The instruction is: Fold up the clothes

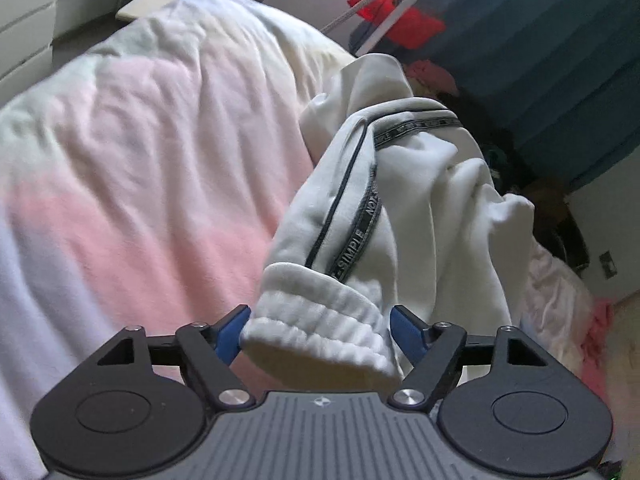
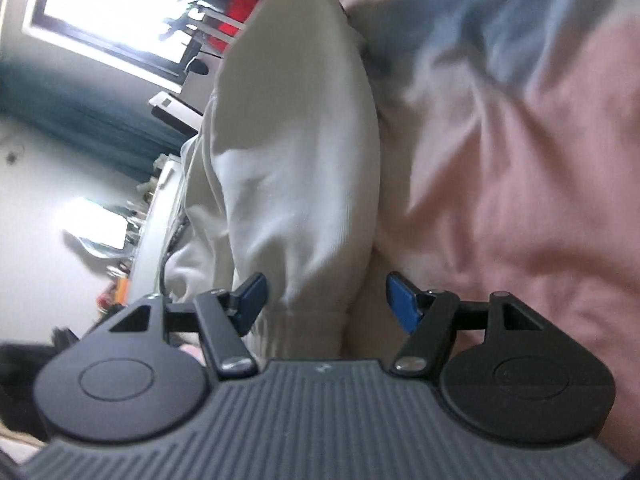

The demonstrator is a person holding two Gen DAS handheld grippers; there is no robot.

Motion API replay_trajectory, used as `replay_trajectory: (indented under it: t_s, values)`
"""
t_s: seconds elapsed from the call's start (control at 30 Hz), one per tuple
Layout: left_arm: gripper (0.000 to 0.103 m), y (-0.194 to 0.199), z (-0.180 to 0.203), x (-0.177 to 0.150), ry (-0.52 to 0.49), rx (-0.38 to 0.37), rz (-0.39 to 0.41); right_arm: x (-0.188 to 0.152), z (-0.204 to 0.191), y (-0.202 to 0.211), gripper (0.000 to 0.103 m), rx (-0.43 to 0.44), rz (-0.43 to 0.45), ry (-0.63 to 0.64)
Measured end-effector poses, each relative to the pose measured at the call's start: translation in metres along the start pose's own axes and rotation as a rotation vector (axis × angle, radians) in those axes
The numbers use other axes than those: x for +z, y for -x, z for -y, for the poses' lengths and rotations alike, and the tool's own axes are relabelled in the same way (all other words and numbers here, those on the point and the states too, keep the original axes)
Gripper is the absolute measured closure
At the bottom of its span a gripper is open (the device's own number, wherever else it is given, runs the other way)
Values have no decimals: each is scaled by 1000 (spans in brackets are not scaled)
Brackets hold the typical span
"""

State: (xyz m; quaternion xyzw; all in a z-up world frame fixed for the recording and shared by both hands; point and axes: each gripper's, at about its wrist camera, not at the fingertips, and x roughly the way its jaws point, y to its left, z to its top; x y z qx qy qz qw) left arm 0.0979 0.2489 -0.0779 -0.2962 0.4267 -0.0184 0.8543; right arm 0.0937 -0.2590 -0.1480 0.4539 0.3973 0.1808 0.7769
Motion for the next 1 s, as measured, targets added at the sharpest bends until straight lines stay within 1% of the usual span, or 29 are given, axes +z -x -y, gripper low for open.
replay_trajectory:
  t_s: [0.03, 0.07, 0.1, 0.13, 0.17, 0.2, 0.23, 0.27, 0.3, 0.33, 0.37, 0.4, 0.53, 0.63, 0.7, 0.8, 0.87, 0.93, 1.0]
  values:
    - [32, -2, 0, 0, 11, 10, 11, 1, 3, -8, 34, 28, -15, -26]
    - [42, -3, -2, -1, 27, 19, 24, -1, 1, -11, 34, 27, -16, -23]
    - [55, -4, -4, 0, 41, 22, 36, -3, -3, -13, 34, 22, -15, -17]
    - [62, -4, -5, 1, 46, 28, 44, -5, -6, -16, 35, 16, -14, -10]
    - [78, -5, -6, 3, 52, 33, 53, -7, -10, -19, 36, 10, -13, -3]
    - [83, -4, -7, 5, 56, 37, 62, -9, -13, -21, 48, 5, -12, 4]
    - [84, -2, -7, 9, 58, 37, 71, -11, -16, -24, 59, -1, -11, 10]
    - [85, 1, -6, 13, 61, 37, 80, -13, -20, -26, 63, -6, -10, 17]
    - [86, 5, -6, 17, 61, 39, 93, -15, -23, -29, 72, -12, -9, 24]
    - [86, 12, -3, 23, 54, 45, 117, -20, -30, -28, 79, 3, -2, 25]
    - [87, 20, -3, 31, 47, 49, 142, -24, -37, -28, 80, 21, 6, 25]
    - [87, 29, -4, 43, 49, 56, 168, -31, -48, -28, 83, 39, 12, 33]
    - [89, 65, -14, 94, 69, 88, 265, -66, -104, -60, 86, 129, 15, 64]
    - [89, 89, -23, 145, 81, 142, 337, -94, -152, -101, 89, 198, -20, 77]
    - [90, 99, -27, 180, 75, 189, 387, -111, -182, -136, 91, 260, -60, 70]
    - [89, 77, -40, 218, 30, 284, 399, -135, -226, -189, 91, 305, -113, 138]
    - [89, 63, -49, 244, -1, 347, 407, -143, -243, -229, 91, 313, -157, 146]
    - [89, 46, -58, 267, -31, 406, 408, -149, -255, -266, 91, 263, -194, 171]
    - [87, 15, -72, 271, -63, 431, 372, -153, -259, -294, 90, 194, -236, 201]
